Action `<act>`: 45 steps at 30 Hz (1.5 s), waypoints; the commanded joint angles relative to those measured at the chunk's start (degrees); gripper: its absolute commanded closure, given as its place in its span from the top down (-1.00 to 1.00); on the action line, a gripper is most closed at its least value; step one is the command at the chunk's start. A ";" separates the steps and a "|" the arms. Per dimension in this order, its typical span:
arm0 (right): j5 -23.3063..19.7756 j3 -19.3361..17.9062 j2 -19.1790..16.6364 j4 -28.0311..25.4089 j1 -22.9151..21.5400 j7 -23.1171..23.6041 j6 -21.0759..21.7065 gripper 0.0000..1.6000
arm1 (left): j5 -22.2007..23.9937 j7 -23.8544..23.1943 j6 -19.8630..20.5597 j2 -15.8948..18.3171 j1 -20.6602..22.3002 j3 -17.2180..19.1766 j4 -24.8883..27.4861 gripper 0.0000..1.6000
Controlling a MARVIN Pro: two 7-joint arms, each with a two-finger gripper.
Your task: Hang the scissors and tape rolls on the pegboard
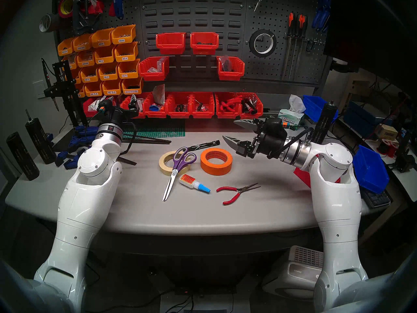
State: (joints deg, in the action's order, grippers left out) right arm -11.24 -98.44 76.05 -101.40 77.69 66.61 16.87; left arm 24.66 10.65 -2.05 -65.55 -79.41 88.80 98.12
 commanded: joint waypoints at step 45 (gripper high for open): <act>2.07 0.96 -5.58 5.50 -5.00 7.13 5.73 1.00 | -0.10 0.14 -0.88 -0.03 1.99 0.50 1.67 1.00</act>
State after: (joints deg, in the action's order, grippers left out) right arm -9.26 -97.81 71.35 -95.62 74.92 73.11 22.19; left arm 24.66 10.65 -2.05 -65.56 -79.40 88.81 98.13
